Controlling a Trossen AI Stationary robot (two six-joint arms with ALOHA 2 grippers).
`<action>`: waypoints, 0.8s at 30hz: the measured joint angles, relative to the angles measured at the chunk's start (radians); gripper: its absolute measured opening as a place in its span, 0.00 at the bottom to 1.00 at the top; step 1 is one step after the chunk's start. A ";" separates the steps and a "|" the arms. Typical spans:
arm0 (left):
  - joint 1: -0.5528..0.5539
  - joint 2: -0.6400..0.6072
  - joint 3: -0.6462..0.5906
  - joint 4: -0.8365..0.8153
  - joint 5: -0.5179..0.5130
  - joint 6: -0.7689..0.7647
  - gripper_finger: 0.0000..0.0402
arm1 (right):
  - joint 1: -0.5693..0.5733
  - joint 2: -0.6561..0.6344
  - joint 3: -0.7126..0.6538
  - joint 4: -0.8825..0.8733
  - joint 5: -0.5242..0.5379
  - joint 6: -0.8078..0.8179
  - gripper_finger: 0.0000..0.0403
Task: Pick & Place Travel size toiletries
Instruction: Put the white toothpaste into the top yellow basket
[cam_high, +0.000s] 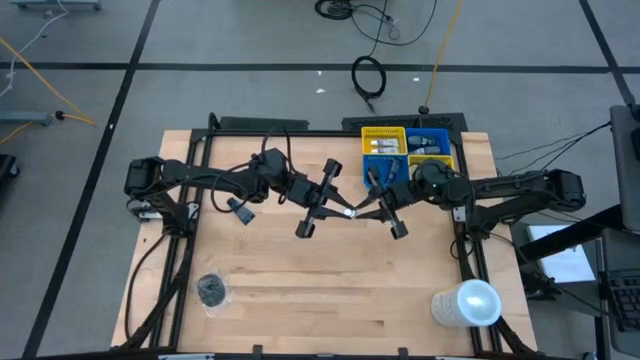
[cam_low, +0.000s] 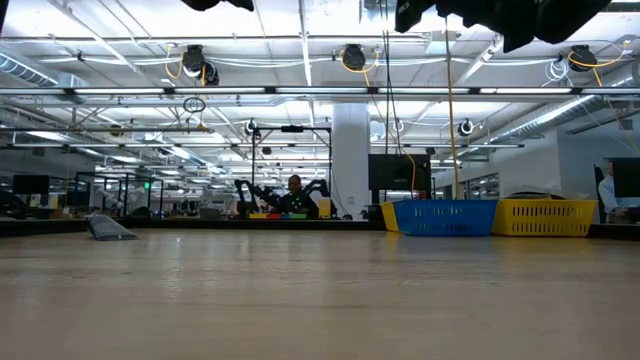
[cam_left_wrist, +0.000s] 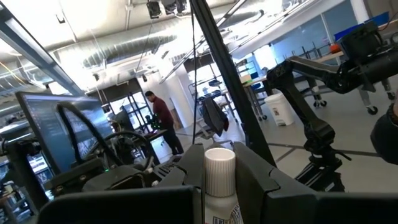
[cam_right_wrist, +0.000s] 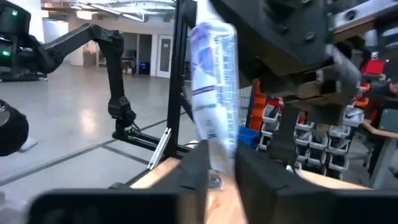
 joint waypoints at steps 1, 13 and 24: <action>-0.001 0.000 0.000 -0.003 0.000 0.001 0.10 | 0.000 0.000 0.000 0.003 -0.005 -0.007 0.10; 0.001 0.000 0.000 -0.018 -0.013 -0.079 0.26 | 0.000 0.000 0.000 -0.024 -0.026 -0.047 0.00; 0.025 -0.033 0.000 -0.030 -0.068 -0.175 0.46 | -0.009 -0.015 0.000 -0.067 -0.019 -0.043 0.00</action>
